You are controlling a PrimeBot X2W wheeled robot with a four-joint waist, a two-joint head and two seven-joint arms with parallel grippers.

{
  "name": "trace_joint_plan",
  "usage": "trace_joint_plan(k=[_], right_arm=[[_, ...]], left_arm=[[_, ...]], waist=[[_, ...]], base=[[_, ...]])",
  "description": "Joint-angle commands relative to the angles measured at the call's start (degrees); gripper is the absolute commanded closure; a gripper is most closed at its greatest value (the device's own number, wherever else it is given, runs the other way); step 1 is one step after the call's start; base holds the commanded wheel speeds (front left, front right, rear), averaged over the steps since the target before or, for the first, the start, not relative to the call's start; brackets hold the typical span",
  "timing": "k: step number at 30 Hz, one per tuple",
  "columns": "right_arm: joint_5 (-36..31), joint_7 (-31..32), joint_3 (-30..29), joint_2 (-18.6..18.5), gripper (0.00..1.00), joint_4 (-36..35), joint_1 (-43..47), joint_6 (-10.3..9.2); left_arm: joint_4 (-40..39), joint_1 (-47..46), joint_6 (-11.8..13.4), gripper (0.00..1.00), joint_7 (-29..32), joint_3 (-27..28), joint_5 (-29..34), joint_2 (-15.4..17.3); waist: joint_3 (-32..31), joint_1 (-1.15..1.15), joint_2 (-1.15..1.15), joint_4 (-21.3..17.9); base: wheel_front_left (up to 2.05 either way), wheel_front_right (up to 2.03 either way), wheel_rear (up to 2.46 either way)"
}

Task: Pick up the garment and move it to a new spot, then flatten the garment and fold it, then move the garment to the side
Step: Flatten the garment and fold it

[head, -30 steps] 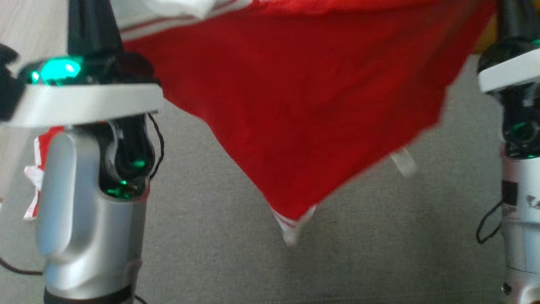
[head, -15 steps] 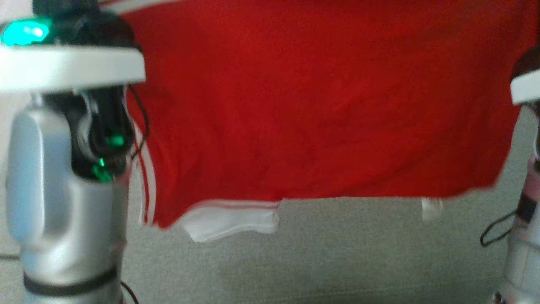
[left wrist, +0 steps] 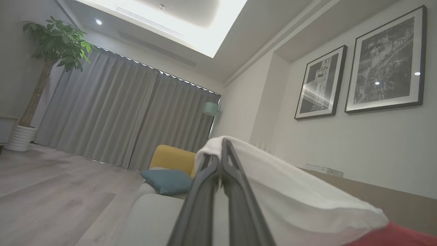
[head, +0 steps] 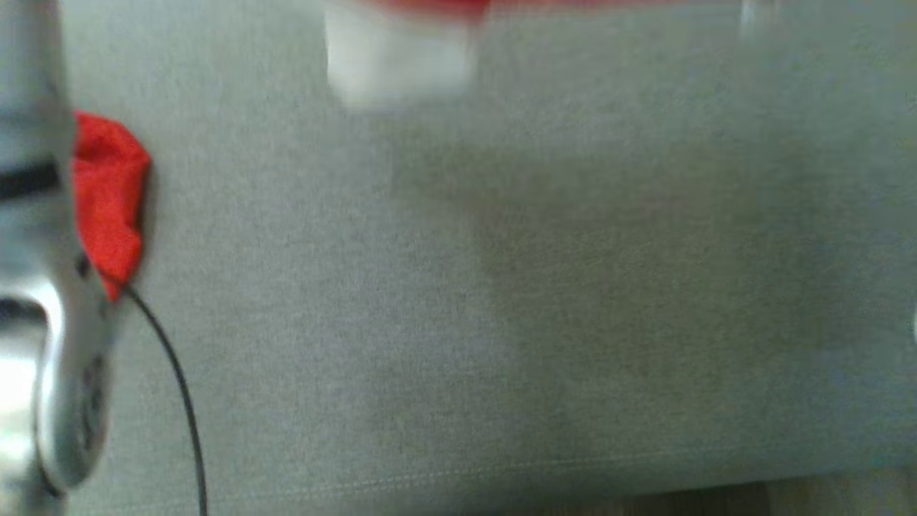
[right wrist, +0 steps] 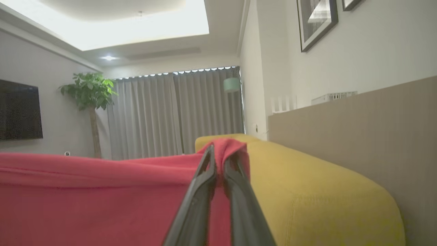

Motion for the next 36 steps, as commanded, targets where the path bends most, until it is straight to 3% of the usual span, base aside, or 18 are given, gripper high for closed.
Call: trace_joint_plan(k=[1, 7, 12, 16, 24, 32, 36], right_arm=[[-0.43, -1.69, 0.68, 0.28, 1.0, -0.74, -2.62, 0.37], [2.22, -16.04, 1.79, -1.14, 1.0, 12.54, -11.58, 0.37], [5.28, -18.17, 4.11, -1.61, 1.0, 22.17, -9.6, 0.37], [7.97, -18.67, 6.08, -1.34, 1.0, 28.17, -5.93, 0.37], [12.8, -13.7, 16.73, -3.3, 1.0, 34.15, 5.42, 0.37], [20.71, -5.14, 31.61, -9.06, 1.0, 28.37, 17.75, 0.37], [24.43, -1.74, 35.91, -11.59, 1.0, 25.84, 20.92, 0.37]], left_arm=[[-0.8, -2.69, -0.12, 1.0, -1.0, 2.0, 0.82, 2.63], [6.55, -9.89, -3.06, 1.0, -5.67, 2.47, 1.35, 0.46], [11.0, -6.98, -6.55, 1.0, -6.07, 0.16, 4.04, -0.1], [11.79, -1.57, -7.58, 1.0, -6.1, 0.44, 5.67, -0.81], [13.49, 13.3, -10.62, 1.0, -6.12, -1.93, 8.99, -0.98], [16.04, 26.84, -12.0, 1.0, -5.34, -8.99, 9.44, 2.88], [15.24, 31.02, -12.05, 1.0, -2.79, -10.98, 4.76, 4.12]], waist=[[5.28, 0.0, 0.0, 1.71], [7.61, 0.0, 0.0, 4.15], [8.06, 0.0, 0.0, 5.3], [7.85, 0.0, 0.0, 5.69], [3.85, 0.0, 0.0, 6.38], [-2.24, 0.0, 0.0, 5.86], [-4.11, 0.0, 0.0, 5.33]], base=[[0.0, 0.0, 0.0], [0.0, 0.0, 0.0], [0.0, 0.0, 0.0], [0.0, 0.0, 0.0], [0.0, 0.0, 0.0], [0.0, 0.0, 0.0], [0.0, 0.0, 0.0]])
